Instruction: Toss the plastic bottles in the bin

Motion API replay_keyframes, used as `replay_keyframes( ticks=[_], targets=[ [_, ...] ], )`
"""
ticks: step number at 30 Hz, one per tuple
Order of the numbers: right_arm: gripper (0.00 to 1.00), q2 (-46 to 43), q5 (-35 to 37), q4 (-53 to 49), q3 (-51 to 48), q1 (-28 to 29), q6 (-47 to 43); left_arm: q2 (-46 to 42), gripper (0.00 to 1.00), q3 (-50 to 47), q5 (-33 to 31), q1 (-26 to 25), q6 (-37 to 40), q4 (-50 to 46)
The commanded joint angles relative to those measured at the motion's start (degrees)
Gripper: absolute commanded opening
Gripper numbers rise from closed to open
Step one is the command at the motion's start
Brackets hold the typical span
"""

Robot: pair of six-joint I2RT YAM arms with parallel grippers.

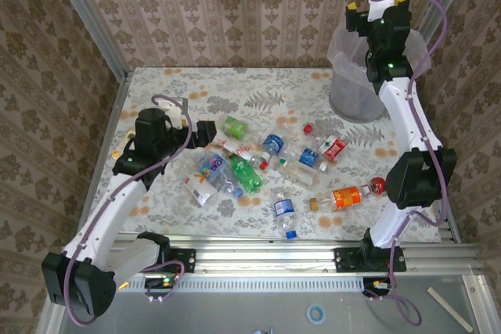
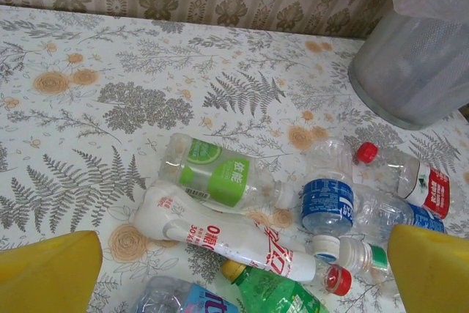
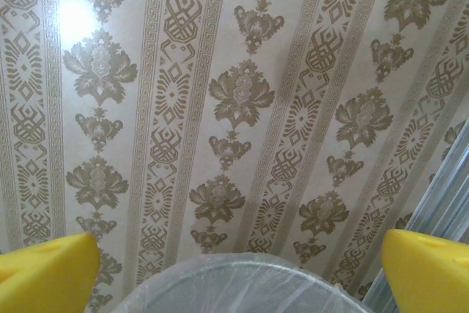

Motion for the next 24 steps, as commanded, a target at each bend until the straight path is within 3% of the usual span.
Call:
replay_keyframes(
  ticks=[1,12,24],
  targets=[
    [1.00,-5.61,-4.38,2.05,-5.25,0.34,3.04,-0.84,1.00,2.10,1.14,0.63,-0.75,-1.97],
    [1.00,-19.23,-14.34,-2.59,-16.50,3.20,6.95,2.02,1.00,6.11,-1.16,1.80,-2.15,-13.54],
    [1.00,-30.77,-17.21,-11.59,-24.25,6.70,6.20,-0.63,1.00,3.67,-0.37,1.98,-3.14,-12.66]
  ],
)
